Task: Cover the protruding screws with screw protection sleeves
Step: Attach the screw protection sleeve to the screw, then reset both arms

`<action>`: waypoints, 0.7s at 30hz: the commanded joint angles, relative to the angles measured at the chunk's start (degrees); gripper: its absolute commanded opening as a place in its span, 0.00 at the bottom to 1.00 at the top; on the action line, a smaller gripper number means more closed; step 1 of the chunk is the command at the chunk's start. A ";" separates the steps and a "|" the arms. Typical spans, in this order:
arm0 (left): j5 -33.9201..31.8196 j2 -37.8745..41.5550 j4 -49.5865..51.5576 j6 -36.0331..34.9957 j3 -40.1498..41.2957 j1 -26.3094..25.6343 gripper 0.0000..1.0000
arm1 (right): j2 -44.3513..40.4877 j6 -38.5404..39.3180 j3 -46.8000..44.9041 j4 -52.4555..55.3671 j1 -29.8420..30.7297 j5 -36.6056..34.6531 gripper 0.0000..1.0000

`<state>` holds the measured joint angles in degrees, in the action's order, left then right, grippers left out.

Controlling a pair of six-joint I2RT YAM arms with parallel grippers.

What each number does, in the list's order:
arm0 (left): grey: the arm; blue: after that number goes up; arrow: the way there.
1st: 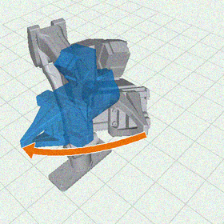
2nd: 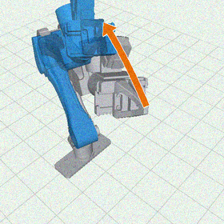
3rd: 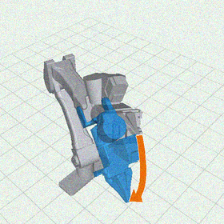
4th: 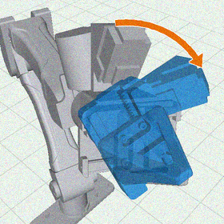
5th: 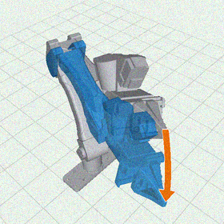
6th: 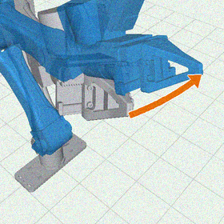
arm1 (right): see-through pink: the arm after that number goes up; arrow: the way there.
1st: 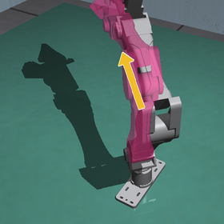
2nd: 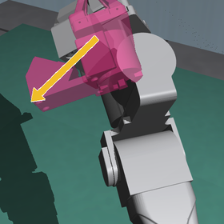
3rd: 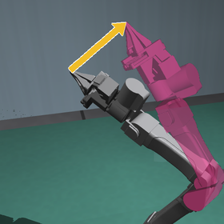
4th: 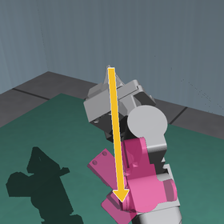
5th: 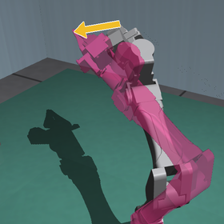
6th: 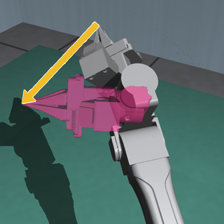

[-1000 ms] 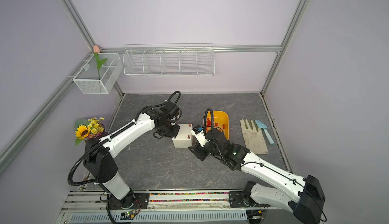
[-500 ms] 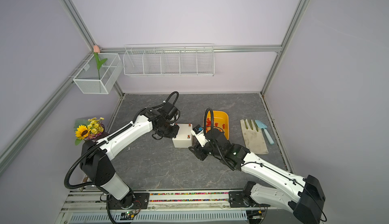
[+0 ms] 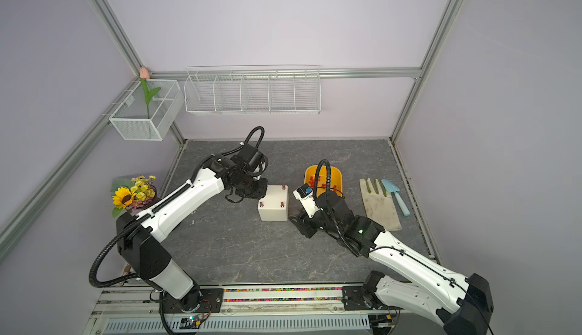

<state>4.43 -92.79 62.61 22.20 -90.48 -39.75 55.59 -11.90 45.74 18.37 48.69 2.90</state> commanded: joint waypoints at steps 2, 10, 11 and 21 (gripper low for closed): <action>0.69 6.10 -2.87 2.41 -0.13 0.11 0.27 | -1.60 0.47 0.44 1.99 -1.72 -2.23 0.59; -2.05 19.42 -16.84 6.59 12.52 2.53 0.66 | -1.98 0.03 1.96 4.32 -6.22 -3.14 0.89; -2.23 20.57 -17.35 6.87 13.48 3.34 0.78 | -2.05 -0.13 2.23 4.61 -6.53 -3.76 0.89; -17.43 34.10 -27.90 10.23 30.88 10.86 0.99 | -2.72 -3.75 3.18 6.76 -13.00 -18.36 0.89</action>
<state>-5.96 -61.43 40.14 30.11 -63.13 -30.83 53.65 -13.30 47.70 23.62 37.87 -8.29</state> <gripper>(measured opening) 0.993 0.894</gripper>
